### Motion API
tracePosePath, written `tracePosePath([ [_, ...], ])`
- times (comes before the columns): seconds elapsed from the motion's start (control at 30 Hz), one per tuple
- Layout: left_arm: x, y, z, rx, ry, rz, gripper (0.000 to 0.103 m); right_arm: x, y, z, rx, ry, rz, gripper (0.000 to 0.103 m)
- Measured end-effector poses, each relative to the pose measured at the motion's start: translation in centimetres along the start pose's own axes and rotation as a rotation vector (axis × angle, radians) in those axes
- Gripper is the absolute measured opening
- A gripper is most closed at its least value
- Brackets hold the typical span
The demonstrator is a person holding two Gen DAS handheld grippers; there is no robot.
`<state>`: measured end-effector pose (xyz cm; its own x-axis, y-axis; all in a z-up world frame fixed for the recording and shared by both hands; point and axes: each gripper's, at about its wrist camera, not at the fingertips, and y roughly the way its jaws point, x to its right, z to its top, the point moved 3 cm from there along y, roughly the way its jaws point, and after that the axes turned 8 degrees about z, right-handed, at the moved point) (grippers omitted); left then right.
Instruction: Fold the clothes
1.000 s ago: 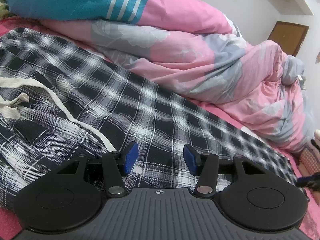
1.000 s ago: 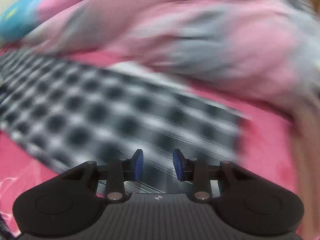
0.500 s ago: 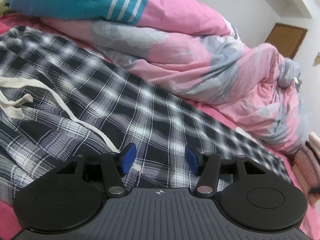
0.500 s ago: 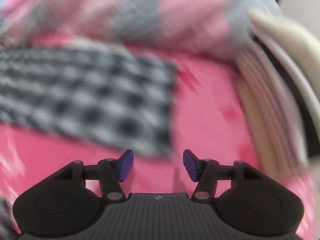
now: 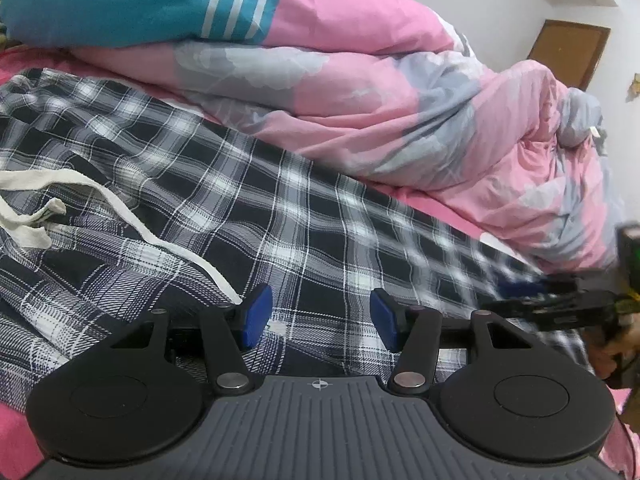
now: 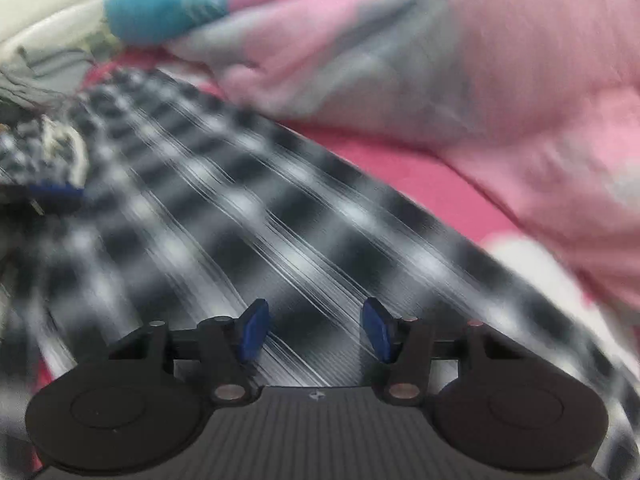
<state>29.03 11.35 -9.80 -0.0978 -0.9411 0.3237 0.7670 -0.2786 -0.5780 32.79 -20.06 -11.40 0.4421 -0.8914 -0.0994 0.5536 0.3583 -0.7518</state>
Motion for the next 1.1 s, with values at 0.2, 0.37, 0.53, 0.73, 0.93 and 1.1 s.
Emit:
tracePosePath([
  [0.2,0.0,0.0,0.0,0.003,-0.001,0.01,0.054,14.9,-10.8,-10.2,0.101,0.509,-0.299,0.052],
  [0.37,0.1,0.2,-0.1,0.008,0.002,0.02,0.054,19.1,-17.5,-15.9,0.232,0.774,-0.449,0.051],
  [0.53,0.2,0.2,-0.2,0.011,0.009,0.025,0.054,18.2,-16.6,-13.3,0.263,0.649,-0.372,0.051],
  [0.73,0.3,0.4,-0.3,0.016,0.019,0.027,0.054,21.6,-9.6,-9.9,0.178,0.641,-0.454,0.05],
  [0.93,0.2,0.5,-0.3,0.015,0.015,0.023,0.054,24.9,-12.7,-10.0,0.242,0.796,-0.755,0.05],
  [1.1,0.2,0.5,-0.3,0.015,0.013,0.023,0.054,20.6,-18.4,-12.2,0.31,0.758,-0.736,0.053],
])
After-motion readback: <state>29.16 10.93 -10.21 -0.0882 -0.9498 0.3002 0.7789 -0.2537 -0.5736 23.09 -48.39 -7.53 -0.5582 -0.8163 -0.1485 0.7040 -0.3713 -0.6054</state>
